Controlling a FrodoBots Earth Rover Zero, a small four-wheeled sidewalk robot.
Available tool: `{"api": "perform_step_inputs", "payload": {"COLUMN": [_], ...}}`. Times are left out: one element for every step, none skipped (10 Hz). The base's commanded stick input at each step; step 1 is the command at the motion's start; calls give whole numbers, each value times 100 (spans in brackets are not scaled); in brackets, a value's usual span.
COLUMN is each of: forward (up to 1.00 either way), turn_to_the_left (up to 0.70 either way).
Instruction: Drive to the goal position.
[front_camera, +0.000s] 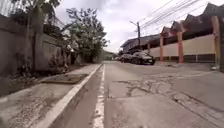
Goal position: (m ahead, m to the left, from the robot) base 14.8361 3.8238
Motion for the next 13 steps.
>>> {"api": "perform_step_inputs", "payload": {"forward": [70, 70, 70, 70, 70, 70, 70, 70, 70, 70, 70, 70, 70], "turn_to_the_left": [0, 0, 0, 3, 33, 20, 11, 2, 0, 0, 0, 0, 0]}}
